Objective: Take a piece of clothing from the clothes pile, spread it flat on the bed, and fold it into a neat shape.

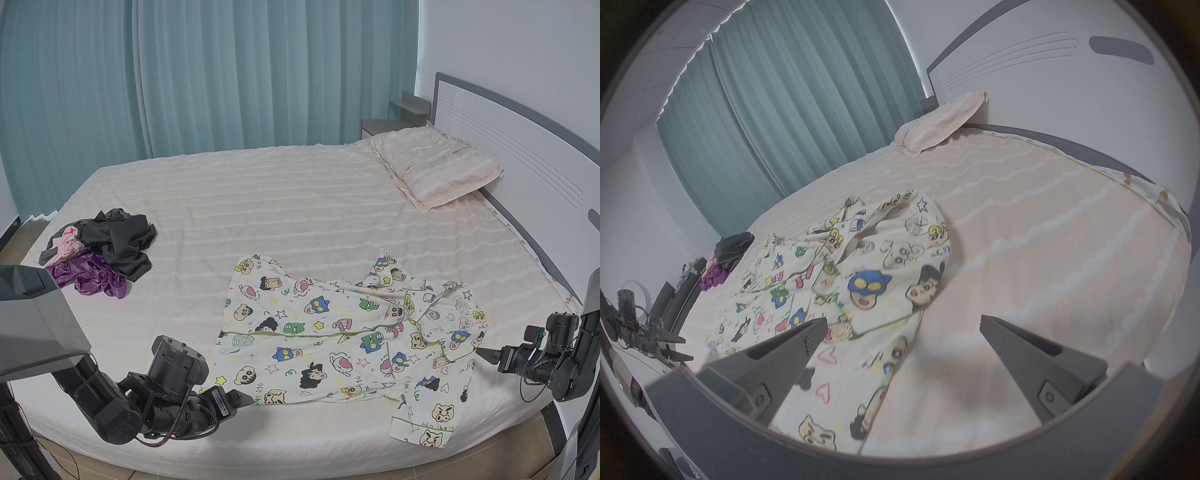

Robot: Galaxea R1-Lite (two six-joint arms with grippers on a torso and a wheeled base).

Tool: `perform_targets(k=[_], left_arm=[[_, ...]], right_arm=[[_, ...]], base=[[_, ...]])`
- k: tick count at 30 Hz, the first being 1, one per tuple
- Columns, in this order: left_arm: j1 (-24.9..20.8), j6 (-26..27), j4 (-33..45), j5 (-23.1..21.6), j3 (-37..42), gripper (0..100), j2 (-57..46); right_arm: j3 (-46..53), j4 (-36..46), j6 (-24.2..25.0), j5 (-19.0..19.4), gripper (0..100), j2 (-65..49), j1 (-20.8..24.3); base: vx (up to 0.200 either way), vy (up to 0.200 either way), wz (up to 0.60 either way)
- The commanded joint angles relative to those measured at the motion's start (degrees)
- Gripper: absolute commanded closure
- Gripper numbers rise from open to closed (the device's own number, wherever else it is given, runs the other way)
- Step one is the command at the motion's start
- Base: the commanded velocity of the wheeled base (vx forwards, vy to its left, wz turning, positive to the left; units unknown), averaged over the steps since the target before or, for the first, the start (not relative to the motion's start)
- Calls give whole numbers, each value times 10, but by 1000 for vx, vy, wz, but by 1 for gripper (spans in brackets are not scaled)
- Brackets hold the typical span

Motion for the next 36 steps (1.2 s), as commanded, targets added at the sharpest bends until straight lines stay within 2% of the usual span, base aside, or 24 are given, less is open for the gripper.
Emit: perform_targets(k=[1,3,7,12,18,19,22,31,32,36], left_arm=[[-1,1,5,13,-5,0,29],[-1,1,4,22,-11,0,40],[-1,0,-2,83,-40,0,94],[5,-4,-26,145,-82,0,139],[26,0,-48,159,-115,0,174],[28,0,-48,164,-119,100,175],[28,0,-48,169,-120,100,175],[44,-4,-84,189,-120,100,172],[48,-3,-121,195,-113,100,172],[55,-5,-148,207,-111,100,172]], right_arm=[[16,-4,1,4,0,9,8],[23,-6,4,5,0,12,11],[46,-16,16,14,0,28,34],[66,-83,33,17,0,60,47],[78,-91,39,18,0,68,54],[83,-91,39,22,0,67,54],[95,-91,35,40,0,72,59],[92,-91,39,37,0,89,98],[86,-91,40,29,0,101,120],[63,-91,39,-2,0,126,147]], base=[[0,0,0],[0,0,0],[0,0,0],[0,0,0],[0,0,0],[0,0,0],[0,0,0],[0,0,0],[0,0,0],[0,0,0]])
